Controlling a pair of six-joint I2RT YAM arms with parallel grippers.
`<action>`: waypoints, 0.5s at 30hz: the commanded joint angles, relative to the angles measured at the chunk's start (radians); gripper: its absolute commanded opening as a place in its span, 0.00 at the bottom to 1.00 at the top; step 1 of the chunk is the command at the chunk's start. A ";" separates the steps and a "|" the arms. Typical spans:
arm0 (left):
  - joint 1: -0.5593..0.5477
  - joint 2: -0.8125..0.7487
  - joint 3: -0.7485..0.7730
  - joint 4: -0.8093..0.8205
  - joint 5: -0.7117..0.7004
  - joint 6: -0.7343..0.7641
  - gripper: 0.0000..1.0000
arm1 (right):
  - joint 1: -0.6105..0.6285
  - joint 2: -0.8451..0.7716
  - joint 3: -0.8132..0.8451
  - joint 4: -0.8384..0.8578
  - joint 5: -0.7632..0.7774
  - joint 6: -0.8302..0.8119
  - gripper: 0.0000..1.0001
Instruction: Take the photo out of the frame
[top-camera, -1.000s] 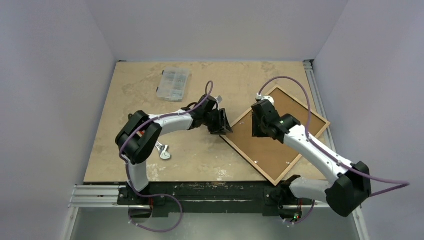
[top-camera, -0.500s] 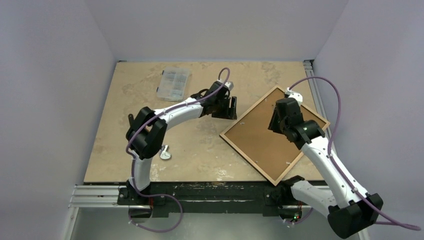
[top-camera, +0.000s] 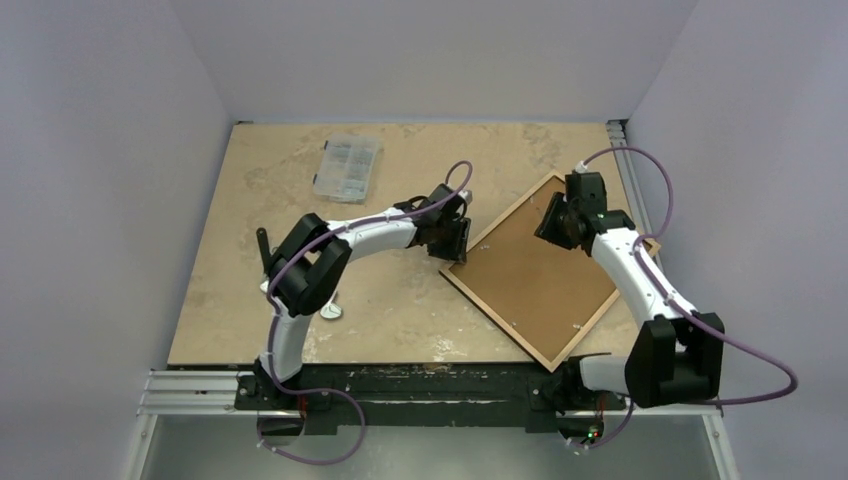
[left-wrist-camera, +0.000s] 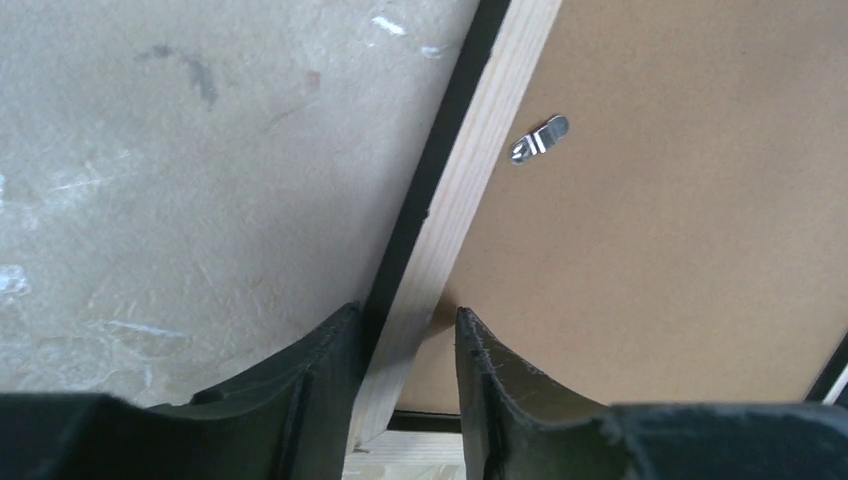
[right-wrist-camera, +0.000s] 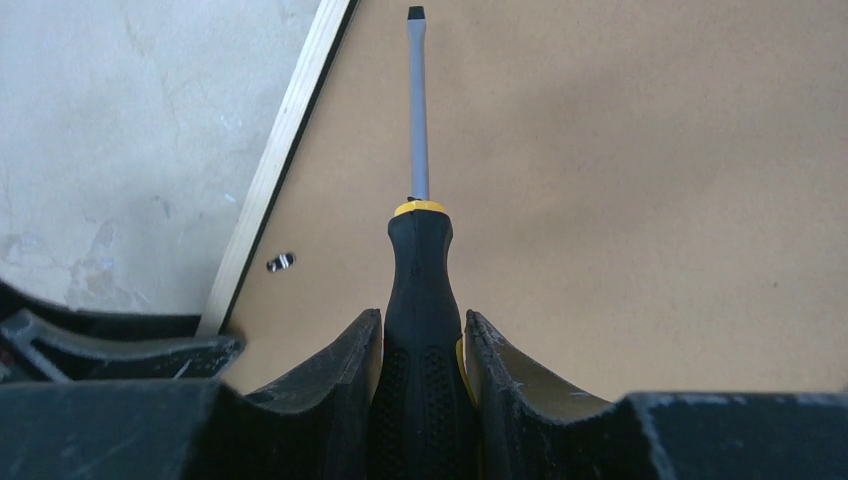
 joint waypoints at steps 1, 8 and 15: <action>-0.002 -0.051 -0.095 0.000 -0.040 -0.010 0.34 | -0.043 0.041 0.065 0.117 -0.056 -0.013 0.00; -0.002 -0.099 -0.205 0.017 -0.089 -0.066 0.09 | -0.063 0.154 0.108 0.160 -0.148 -0.034 0.00; -0.001 -0.152 -0.282 0.042 -0.121 -0.115 0.00 | -0.064 0.200 0.106 0.191 -0.201 -0.061 0.00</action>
